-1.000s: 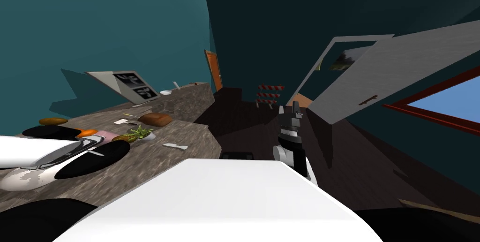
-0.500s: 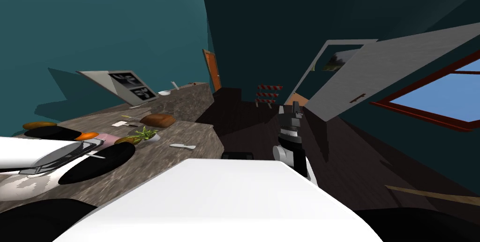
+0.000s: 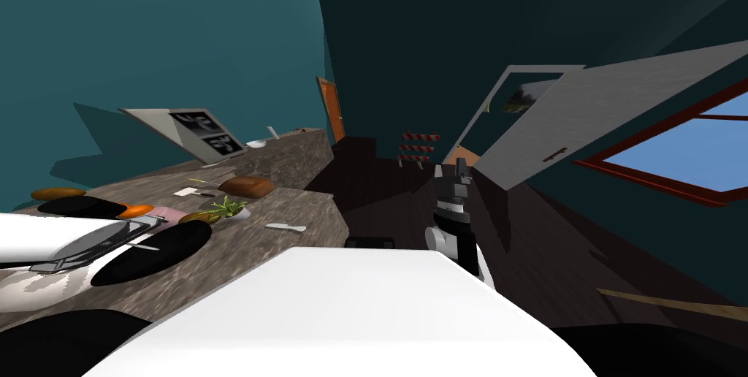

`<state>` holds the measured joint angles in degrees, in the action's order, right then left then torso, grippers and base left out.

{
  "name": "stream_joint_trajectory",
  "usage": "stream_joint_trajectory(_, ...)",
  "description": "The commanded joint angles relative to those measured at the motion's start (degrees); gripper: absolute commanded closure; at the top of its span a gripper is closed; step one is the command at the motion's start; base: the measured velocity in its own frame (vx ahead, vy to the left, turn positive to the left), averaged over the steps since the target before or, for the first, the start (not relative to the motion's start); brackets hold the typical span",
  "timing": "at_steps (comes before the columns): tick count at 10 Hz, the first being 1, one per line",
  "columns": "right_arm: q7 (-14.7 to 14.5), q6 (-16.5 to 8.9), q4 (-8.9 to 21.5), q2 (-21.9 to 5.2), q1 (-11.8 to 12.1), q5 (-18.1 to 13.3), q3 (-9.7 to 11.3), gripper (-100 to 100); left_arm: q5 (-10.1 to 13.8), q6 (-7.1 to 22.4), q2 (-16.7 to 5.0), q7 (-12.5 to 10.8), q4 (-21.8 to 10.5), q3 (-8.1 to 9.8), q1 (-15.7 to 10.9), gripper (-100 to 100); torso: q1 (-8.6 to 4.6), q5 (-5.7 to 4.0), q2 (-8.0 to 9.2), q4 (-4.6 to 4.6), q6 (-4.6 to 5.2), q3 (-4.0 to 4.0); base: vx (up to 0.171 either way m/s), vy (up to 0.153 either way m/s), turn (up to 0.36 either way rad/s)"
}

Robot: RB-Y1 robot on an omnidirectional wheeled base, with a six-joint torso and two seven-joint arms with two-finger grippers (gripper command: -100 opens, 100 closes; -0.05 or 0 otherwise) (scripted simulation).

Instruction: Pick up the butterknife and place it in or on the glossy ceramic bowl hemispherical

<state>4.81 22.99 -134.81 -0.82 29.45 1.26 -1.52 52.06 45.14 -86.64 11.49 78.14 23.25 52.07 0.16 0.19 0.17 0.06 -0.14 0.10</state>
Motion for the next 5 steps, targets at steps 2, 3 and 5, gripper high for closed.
stream_joint_trajectory(2, 0.0, 0.0, 0.0, 0.0, 0.0, 0.0, 0.0, 0, 1.4, 1.4, -2.2, -0.2, 0.8, 1.48, 0.7, -100, 0.00, 0.00, 0.00, 0.00, 0.00, 0.00, -0.009, 0.005, 0.051)
stream_joint_trajectory(3, 0.0, 0.0, 0.0, 0.0, 0.0, 0.0, 0.0, 0, 2.1, 2.0, -3.2, -0.2, 1.1, 2.22, 1.0, -100, 0.01, -0.01, 0.04, 0.01, -0.02, 0.02, -0.030, 0.015, 0.085)
stream_joint_trajectory(5, 0.0, 0.0, 0.0, 0.0, 0.0, 0.0, 0.0, 0, 2.7, 2.7, -4.3, -0.3, 1.5, 2.96, 1.3, -100, 0.04, 0.00, 0.07, 0.02, 0.01, 0.04, -0.020, 0.013, 0.041)
